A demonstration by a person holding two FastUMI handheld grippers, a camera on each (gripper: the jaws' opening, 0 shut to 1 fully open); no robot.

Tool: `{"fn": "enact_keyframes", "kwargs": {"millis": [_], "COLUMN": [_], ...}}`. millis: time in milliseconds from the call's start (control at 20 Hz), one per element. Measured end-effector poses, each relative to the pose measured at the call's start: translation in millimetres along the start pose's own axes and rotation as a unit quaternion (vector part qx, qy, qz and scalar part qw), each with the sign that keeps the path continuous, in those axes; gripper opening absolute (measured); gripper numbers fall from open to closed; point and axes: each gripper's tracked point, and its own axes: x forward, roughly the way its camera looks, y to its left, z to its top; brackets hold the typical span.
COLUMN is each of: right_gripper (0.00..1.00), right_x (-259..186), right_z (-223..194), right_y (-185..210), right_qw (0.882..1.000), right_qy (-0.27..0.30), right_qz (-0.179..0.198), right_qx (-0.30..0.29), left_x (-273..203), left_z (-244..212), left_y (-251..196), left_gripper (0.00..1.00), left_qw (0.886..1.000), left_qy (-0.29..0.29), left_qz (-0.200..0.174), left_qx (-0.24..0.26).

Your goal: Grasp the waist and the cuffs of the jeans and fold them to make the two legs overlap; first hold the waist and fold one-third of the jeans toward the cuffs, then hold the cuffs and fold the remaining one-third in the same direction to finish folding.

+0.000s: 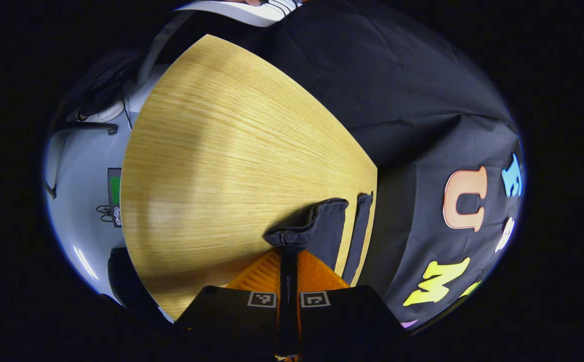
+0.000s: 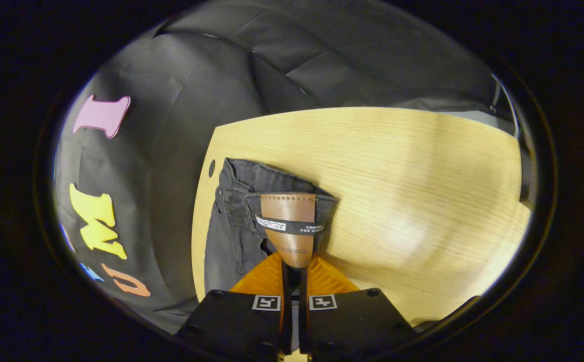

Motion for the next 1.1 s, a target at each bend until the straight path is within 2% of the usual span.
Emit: {"fn": "enact_keyframes", "kwargs": {"millis": [50, 150, 250, 450, 600, 700, 850, 1100], "right_gripper": [0.10, 0.02, 0.06, 0.06, 0.06, 0.06, 0.06, 0.06], "right_x": [-3, -7, -11, -18, -18, -15, -5, 27], "right_z": [2, 4, 3, 7, 13, 16, 22, 32], "right_y": [4, 11, 20, 47, 79, 99, 126, 155], "right_qw": [1.000, 1.000, 1.000, 0.999, 0.997, 0.996, 0.993, 0.990], "right_qy": [-0.001, 0.004, 0.010, 0.025, 0.033, 0.039, 0.045, 0.044], "right_qz": [0.004, 0.013, 0.021, 0.035, 0.058, 0.075, 0.096, 0.117], "right_qx": [-0.003, -0.002, 0.005, 0.015, 0.026, 0.034, 0.046, 0.066], "left_x": [-1, -2, -6, -8, -1, 3, 17, 67], "left_z": [0, 0, 0, 1, 6, 6, 10, 10], "left_y": [-1, -10, -26, -68, -91, -116, -153, -194], "left_gripper": [0.03, 0.03, 0.03, 0.03, 0.03, 0.03, 0.03, 0.03], "left_qw": [1.000, 1.000, 1.000, 1.000, 1.000, 0.999, 1.000, 0.999], "left_qy": [0.002, 0.003, 0.004, 0.007, 0.005, 0.005, -0.002, -0.015], "left_qz": [0.005, 0.004, -0.004, -0.019, 0.007, 0.006, 0.002, 0.016], "left_qx": [-0.002, -0.012, -0.014, -0.013, -0.029, -0.031, -0.027, -0.036]}}
